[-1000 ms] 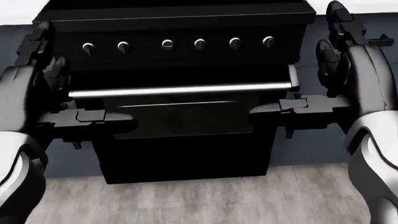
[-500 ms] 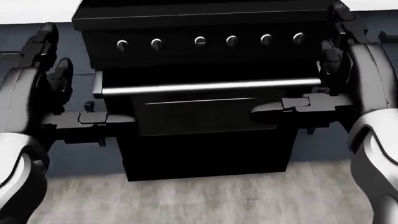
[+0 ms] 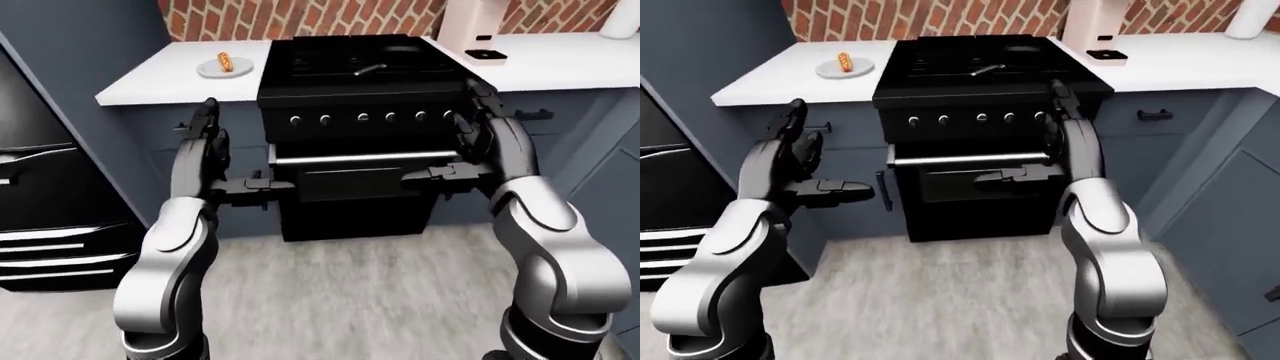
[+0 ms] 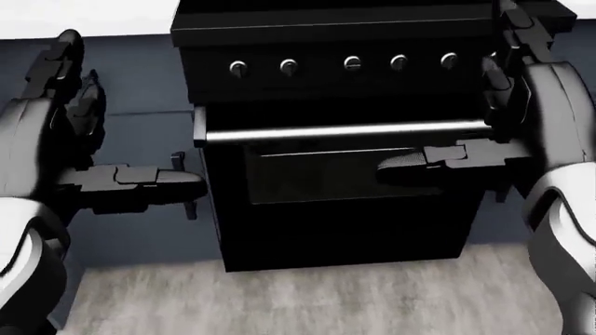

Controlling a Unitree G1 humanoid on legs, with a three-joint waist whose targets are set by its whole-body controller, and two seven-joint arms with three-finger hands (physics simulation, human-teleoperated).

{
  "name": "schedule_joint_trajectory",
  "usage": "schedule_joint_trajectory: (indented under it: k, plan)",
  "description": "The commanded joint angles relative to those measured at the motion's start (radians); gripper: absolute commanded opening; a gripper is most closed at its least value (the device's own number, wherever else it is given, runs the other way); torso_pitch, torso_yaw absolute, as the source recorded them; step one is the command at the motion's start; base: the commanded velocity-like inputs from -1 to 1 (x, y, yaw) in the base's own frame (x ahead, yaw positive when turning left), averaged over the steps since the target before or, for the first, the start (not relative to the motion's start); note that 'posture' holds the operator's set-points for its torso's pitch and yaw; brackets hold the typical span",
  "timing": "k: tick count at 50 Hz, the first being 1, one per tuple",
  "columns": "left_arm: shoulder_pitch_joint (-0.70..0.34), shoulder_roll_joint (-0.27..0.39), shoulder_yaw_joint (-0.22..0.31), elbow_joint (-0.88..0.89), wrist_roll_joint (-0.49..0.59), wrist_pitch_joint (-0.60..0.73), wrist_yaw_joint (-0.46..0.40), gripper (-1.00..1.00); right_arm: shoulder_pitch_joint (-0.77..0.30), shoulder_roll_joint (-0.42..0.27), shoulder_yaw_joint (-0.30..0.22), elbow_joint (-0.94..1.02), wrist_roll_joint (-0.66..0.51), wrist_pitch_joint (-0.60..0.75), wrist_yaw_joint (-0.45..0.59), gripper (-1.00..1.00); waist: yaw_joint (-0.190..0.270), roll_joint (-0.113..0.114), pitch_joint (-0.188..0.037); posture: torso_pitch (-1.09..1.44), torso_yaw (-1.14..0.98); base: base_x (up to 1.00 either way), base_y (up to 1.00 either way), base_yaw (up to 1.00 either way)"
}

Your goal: Pick the hot dog from the plate and place it in the pan.

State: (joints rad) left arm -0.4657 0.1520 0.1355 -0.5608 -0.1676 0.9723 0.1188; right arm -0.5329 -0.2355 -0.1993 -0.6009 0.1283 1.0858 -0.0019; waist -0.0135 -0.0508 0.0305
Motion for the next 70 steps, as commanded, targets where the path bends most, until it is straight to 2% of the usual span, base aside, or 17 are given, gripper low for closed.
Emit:
schedule_joint_trajectory:
  k: [1,5,8,9,11,21,30,33,43,47,48,51,56,60,61,62,70]
  plan:
    - [-0.033,0.012,0.019,-0.04,0.01,-0.034,0.007,1.0,-0.03,-0.004,0.003,-0.033,0.005,-0.047,0.003,1.0,0.007,-0.001,-0.02,0.0,0.0,0.16,0.34,0.0]
    - [-0.038,0.012,0.018,-0.038,0.012,-0.032,0.007,1.0,-0.034,-0.007,-0.001,-0.032,0.011,-0.043,0.002,1.0,-0.002,0.055,-0.007,0.0,0.0,0.16,0.34,0.0]
    - [-0.038,0.013,0.017,-0.035,0.013,-0.035,0.005,1.0,-0.038,-0.008,-0.002,-0.037,0.013,-0.034,0.0,1.0,-0.004,0.171,-0.031,0.0,0.0,0.22,0.35,0.0]
    - [-0.037,0.013,0.017,-0.036,0.013,-0.035,0.005,1.0,-0.038,-0.008,-0.001,-0.039,0.014,-0.032,-0.001,1.0,0.001,0.11,-0.009,0.0,0.0,0.22,0.34,0.0]
    - [-0.036,0.011,0.015,-0.04,0.014,-0.031,0.006,1.0,-0.035,-0.009,-0.002,-0.043,0.015,-0.03,-0.002,1.0,0.006,0.118,-0.005,0.0,0.0,0.21,0.35,0.0]
    - [-0.044,0.012,0.018,-0.03,0.016,-0.034,0.004,1.0,-0.031,-0.013,-0.006,-0.024,0.017,-0.049,-0.001,1.0,0.02,-0.015,-0.008,0.0,0.0,0.22,0.35,0.0]
    - [-0.04,0.011,0.015,-0.039,0.019,-0.027,0.005,1.0,-0.023,-0.012,-0.004,-0.031,0.02,-0.048,-0.004,1.0,-0.002,0.047,0.003,0.0,0.0,0.3,0.23,0.0]
    - [-0.043,0.012,0.016,-0.04,0.019,-0.023,0.005,1.0,-0.022,-0.012,-0.003,-0.033,0.019,-0.046,-0.004,1.0,-0.005,0.143,-0.023,0.0,0.0,0.3,0.24,0.0]
    - [-0.041,0.008,0.014,-0.045,0.023,-0.021,0.005,1.0,-0.017,-0.009,-0.006,-0.036,0.019,-0.049,-0.005,1.0,0.027,0.049,0.0,0.0,0.0,0.3,0.25,0.0]
    - [-0.04,0.008,0.013,-0.042,0.024,-0.026,0.004,1.0,-0.015,-0.01,-0.008,-0.04,0.021,-0.048,-0.005,1.0,0.031,-0.037,-0.023,0.0,0.0,0.3,0.24,0.0]
    - [-0.04,0.008,0.013,-0.041,0.025,-0.028,0.003,1.0,-0.015,-0.011,-0.008,-0.038,0.021,-0.05,-0.004,1.0,0.018,0.009,-0.008,0.0,0.0,0.3,0.25,0.0]
    - [-0.039,0.009,0.015,-0.044,0.025,-0.026,0.003,1.0,-0.019,-0.012,-0.006,-0.035,0.021,-0.049,-0.005,1.0,0.014,-0.014,-0.017,0.0,0.0,0.3,0.25,0.0]
    - [-0.037,0.009,0.015,-0.045,0.025,-0.025,0.002,1.0,-0.015,-0.008,-0.001,-0.033,0.02,-0.054,-0.005,1.0,0.0,0.036,-0.001,0.0,0.0,0.3,0.25,0.0]
    - [-0.037,0.008,0.014,-0.049,0.026,-0.022,0.003,1.0,-0.011,-0.008,-0.002,-0.032,0.019,-0.058,-0.003,1.0,-0.001,0.158,-0.034,0.0,0.0,0.3,0.26,0.0]
    - [-0.038,0.008,0.014,-0.048,0.026,-0.023,0.003,1.0,-0.013,-0.009,-0.003,-0.035,0.019,-0.053,-0.003,1.0,0.006,0.109,-0.015,0.0,0.0,0.3,0.26,0.0]
    - [-0.04,0.009,0.015,-0.049,0.026,-0.02,0.004,1.0,-0.018,-0.01,-0.005,-0.037,0.02,-0.046,-0.004,1.0,0.003,0.125,-0.006,0.0,0.0,0.3,0.26,0.0]
    - [-0.041,0.007,0.013,-0.038,0.027,-0.031,0.003,1.0,-0.014,-0.012,-0.004,-0.018,0.016,-0.066,0.001,1.0,0.028,0.056,-0.005,0.0,0.0,0.3,0.26,0.0]
